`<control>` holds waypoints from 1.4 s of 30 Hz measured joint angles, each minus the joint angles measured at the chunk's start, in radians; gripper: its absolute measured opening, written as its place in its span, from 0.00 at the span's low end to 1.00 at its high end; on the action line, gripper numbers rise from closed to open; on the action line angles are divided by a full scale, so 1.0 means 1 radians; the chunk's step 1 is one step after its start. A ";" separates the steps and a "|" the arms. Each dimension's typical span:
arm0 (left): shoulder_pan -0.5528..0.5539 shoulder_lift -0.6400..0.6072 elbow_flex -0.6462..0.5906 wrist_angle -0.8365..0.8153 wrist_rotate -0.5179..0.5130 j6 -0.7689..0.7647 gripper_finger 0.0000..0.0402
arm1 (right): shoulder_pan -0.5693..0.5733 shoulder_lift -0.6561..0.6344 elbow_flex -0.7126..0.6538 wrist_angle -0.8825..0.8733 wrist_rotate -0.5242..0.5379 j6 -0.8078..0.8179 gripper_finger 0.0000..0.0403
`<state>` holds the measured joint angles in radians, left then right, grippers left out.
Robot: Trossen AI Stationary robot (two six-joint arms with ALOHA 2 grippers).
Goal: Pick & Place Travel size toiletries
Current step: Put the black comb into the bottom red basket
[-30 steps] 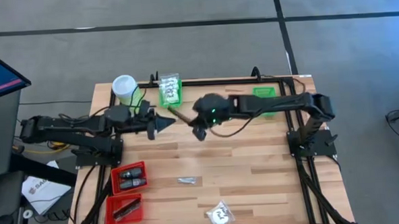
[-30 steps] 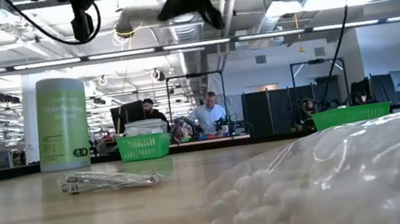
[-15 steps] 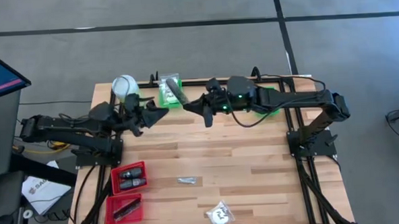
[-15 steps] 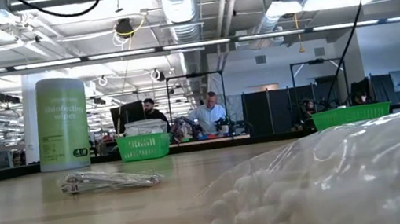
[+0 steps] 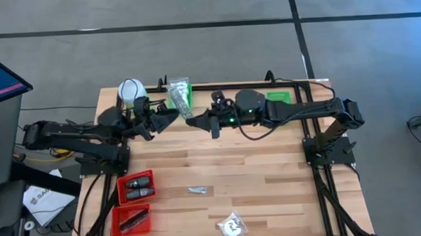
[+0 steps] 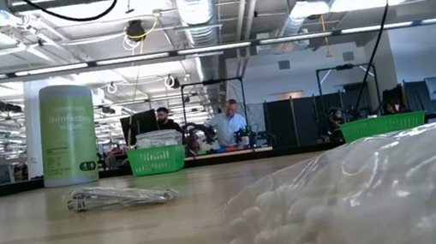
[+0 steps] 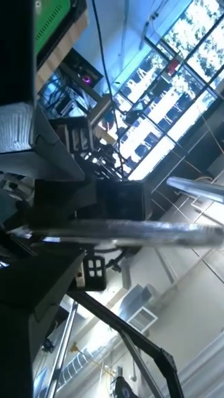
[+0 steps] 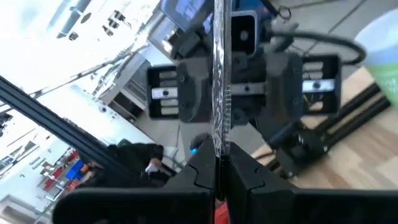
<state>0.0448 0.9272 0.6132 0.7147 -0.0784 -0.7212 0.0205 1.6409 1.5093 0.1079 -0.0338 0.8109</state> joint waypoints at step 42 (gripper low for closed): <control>0.003 0.013 0.000 0.014 -0.017 -0.024 0.01 | -0.034 -0.007 0.000 -0.099 -0.006 0.080 0.46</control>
<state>0.0482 0.9405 0.6136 0.7291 -0.0956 -0.7455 -0.0135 1.6337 1.5097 0.0093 -0.0402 0.8914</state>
